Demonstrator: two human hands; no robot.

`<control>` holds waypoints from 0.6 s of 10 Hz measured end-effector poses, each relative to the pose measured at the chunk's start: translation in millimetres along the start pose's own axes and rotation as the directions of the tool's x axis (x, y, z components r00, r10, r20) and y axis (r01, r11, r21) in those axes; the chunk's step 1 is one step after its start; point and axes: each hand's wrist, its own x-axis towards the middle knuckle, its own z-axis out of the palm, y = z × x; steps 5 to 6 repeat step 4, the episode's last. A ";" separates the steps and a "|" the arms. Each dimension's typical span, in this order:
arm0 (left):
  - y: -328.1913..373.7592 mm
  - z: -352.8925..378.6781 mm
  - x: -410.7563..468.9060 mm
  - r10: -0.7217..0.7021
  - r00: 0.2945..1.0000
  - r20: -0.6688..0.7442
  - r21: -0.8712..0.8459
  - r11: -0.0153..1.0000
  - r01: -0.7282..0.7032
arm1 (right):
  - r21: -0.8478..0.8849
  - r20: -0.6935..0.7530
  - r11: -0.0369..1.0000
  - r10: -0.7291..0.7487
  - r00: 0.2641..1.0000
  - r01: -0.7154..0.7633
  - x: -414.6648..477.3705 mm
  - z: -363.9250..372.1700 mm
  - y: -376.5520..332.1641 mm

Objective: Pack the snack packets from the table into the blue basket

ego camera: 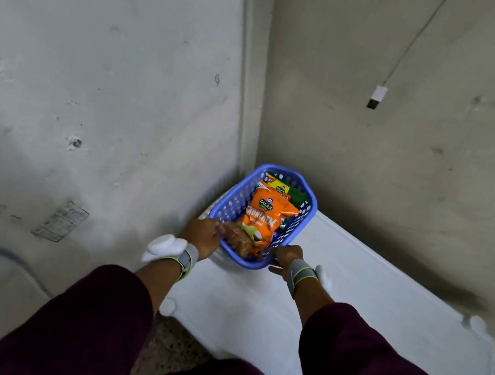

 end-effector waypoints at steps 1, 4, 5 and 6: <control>21.3 1.4 -7.3 0.046 0.999 0.018 0.004 0.999 -0.046 | -0.142 -0.053 0.984 -0.113 0.992 0.104 -19.1 -19.7 -11.0; 216.9 -44.3 -47.0 0.529 0.844 -0.092 -0.093 0.839 -0.536 | -0.501 0.001 0.552 -0.770 0.638 0.666 -151.4 -136.4 -110.3; 216.9 -44.3 -47.0 0.529 0.844 -0.092 -0.093 0.839 -0.536 | -0.501 0.001 0.552 -0.770 0.638 0.666 -151.4 -136.4 -110.3; 216.9 -44.3 -47.0 0.529 0.844 -0.092 -0.093 0.839 -0.536 | -0.501 0.001 0.552 -0.770 0.638 0.666 -151.4 -136.4 -110.3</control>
